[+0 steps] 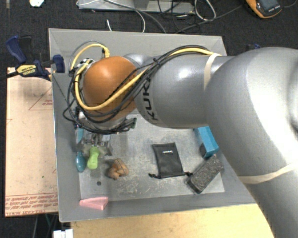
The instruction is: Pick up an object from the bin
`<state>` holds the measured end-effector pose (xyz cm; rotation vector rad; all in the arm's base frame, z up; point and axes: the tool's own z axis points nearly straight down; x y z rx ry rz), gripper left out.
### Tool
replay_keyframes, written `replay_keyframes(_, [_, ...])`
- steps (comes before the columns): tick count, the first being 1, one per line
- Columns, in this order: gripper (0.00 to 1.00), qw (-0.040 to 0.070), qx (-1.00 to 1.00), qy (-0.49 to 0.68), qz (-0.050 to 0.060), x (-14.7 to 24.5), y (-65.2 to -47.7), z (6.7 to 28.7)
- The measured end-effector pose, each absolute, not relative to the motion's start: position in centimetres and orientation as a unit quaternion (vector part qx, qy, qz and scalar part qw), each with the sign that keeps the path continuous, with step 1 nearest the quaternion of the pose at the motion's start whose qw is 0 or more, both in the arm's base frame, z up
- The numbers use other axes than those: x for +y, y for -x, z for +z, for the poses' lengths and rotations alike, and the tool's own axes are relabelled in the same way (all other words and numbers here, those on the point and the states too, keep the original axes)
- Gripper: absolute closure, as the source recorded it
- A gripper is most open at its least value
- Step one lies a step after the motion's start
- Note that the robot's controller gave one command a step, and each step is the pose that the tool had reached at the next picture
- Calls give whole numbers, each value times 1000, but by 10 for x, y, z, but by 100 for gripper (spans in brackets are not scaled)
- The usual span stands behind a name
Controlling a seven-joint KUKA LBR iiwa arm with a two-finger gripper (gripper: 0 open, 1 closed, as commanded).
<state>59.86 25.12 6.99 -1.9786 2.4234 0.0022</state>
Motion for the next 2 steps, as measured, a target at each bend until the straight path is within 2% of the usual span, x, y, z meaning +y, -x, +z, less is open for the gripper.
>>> replay_keyframes(1, [100, 1, 775, 632, 3, 250, -595, 93])
replay_keyframes(2, [100, 5, 776, 631, 2, 252, -597, 145])
